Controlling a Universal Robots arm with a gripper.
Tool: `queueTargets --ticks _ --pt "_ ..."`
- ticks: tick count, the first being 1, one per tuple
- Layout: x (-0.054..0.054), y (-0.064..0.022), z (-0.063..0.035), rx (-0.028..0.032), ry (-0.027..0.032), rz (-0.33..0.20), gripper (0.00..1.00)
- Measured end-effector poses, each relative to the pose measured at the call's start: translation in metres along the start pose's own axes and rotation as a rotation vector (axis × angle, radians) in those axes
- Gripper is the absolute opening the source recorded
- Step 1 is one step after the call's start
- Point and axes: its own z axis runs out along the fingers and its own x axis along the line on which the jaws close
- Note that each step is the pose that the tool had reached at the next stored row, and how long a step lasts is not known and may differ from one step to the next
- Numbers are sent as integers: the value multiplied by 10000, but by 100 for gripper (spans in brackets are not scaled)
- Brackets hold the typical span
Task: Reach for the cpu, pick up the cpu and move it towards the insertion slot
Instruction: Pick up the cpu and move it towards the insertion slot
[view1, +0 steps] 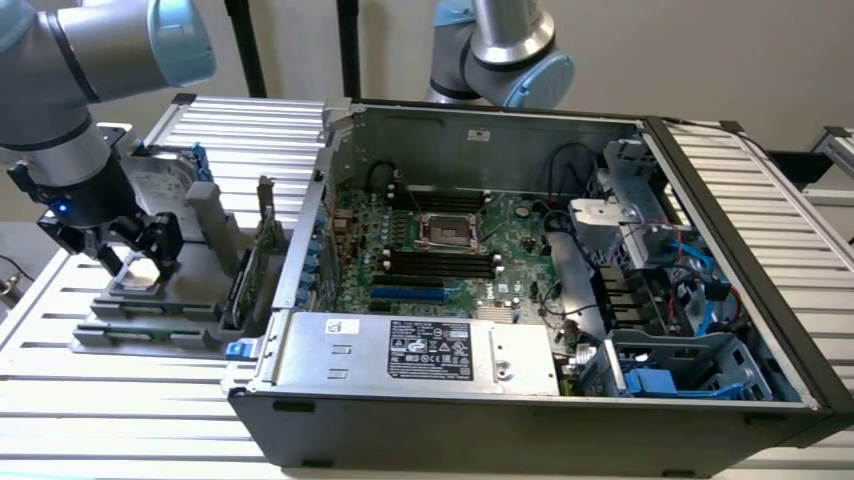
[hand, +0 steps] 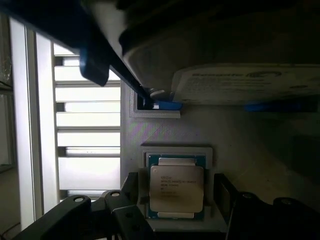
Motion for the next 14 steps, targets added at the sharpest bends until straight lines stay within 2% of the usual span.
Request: queueTargets --ticks 3,4,5,14 --pt "0 0 0 1 1 0 71" --pt "0 0 0 1 1 0 69" --pt "0 0 0 1 0 0 62" --pt "0 0 -2 2 8 0 62"
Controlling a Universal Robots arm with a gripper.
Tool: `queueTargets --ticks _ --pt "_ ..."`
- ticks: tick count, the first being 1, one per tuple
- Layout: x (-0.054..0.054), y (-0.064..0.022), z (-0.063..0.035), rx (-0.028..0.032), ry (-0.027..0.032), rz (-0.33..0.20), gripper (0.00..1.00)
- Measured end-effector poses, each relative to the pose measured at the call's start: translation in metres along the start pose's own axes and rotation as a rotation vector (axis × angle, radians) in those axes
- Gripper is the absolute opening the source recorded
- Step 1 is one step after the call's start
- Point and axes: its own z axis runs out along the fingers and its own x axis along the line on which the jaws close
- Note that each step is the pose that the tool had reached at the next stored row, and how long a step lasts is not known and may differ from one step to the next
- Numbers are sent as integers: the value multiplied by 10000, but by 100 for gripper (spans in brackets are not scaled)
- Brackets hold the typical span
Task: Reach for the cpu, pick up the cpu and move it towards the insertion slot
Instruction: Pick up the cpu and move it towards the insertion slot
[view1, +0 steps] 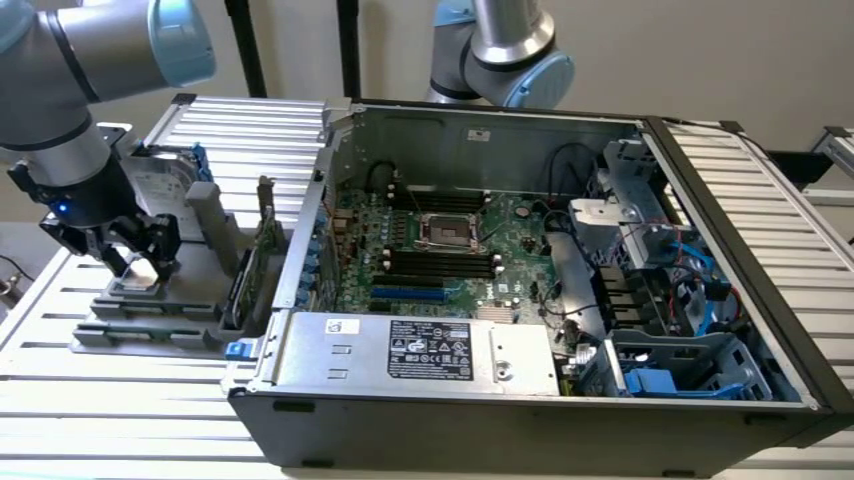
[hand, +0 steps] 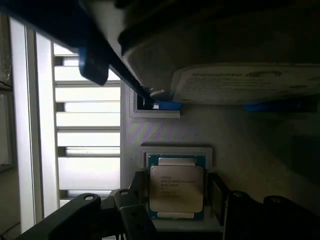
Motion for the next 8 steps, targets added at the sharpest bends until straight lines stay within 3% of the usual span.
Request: queueTargets --ticks 3,4,8 --pt "0 0 -4 0 3 0 60" --pt "0 0 -5 0 4 0 54" --pt "0 1 -13 0 9 0 54"
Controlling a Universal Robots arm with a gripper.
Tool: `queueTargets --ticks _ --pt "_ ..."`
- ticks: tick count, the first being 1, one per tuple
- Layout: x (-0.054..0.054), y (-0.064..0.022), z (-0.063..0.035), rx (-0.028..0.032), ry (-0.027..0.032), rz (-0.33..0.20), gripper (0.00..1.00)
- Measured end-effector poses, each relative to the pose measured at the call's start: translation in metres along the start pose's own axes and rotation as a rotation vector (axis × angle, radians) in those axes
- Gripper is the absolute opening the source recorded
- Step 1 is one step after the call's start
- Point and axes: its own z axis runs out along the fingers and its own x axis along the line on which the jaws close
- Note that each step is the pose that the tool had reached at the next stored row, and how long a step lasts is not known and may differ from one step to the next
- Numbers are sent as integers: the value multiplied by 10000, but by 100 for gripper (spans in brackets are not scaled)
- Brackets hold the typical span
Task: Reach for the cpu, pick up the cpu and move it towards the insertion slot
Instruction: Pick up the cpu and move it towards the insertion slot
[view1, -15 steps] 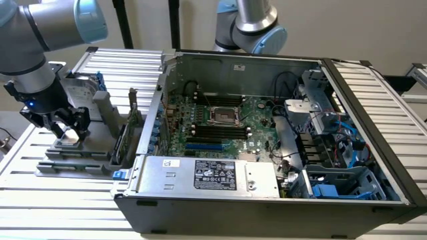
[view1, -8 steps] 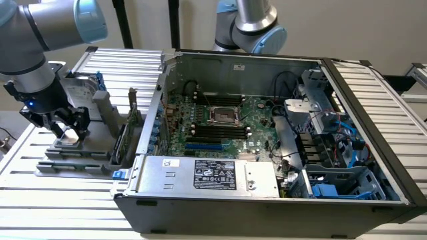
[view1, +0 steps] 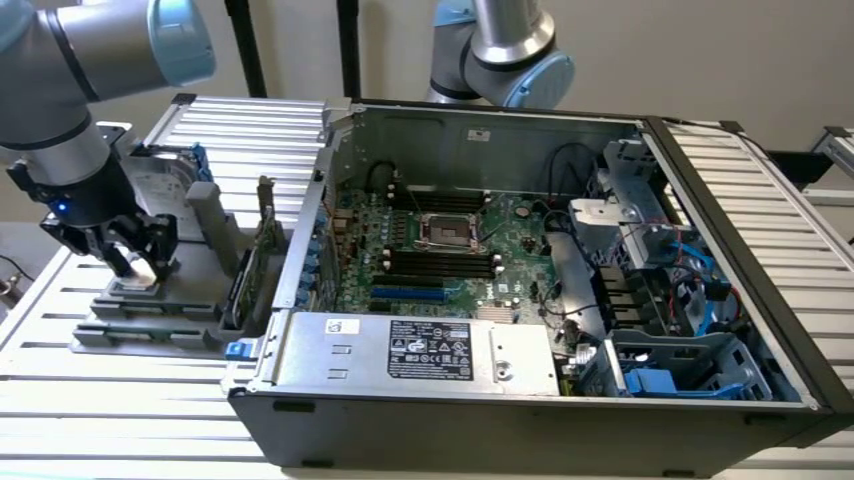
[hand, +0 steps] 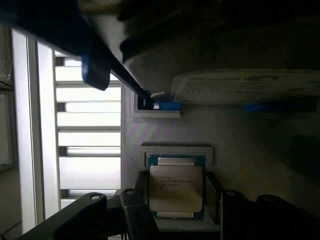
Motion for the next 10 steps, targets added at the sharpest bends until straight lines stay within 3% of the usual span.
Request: queueTargets --ticks 10 --pt "2 3 -119 1 22 1 54"
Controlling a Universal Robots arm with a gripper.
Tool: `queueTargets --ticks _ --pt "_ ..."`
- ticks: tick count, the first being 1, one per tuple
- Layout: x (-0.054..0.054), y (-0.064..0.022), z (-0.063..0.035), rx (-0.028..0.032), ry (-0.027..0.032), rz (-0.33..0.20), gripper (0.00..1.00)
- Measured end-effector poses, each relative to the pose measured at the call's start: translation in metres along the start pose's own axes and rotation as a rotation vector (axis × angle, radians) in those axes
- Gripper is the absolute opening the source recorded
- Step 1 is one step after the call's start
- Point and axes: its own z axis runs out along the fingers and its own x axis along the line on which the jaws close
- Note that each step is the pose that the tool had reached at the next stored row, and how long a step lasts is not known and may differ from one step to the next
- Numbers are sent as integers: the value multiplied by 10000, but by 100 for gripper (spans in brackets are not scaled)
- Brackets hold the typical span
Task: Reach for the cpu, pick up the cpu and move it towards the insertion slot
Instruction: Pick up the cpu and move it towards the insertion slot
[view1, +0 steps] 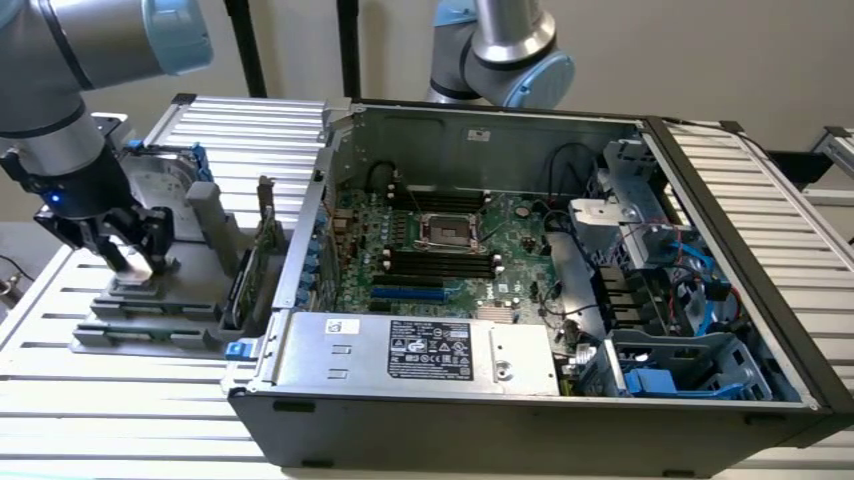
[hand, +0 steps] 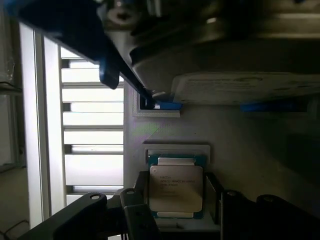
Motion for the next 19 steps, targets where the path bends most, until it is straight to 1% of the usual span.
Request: queueTargets --ticks 3,5,14,19 --pt "1 2 -77 1 14 0 54" --pt "0 4 -148 1 20 1 54" --pt "-17 12 -552 0 29 0 54" --pt "-61 18 -769 -9 31 -1 54"
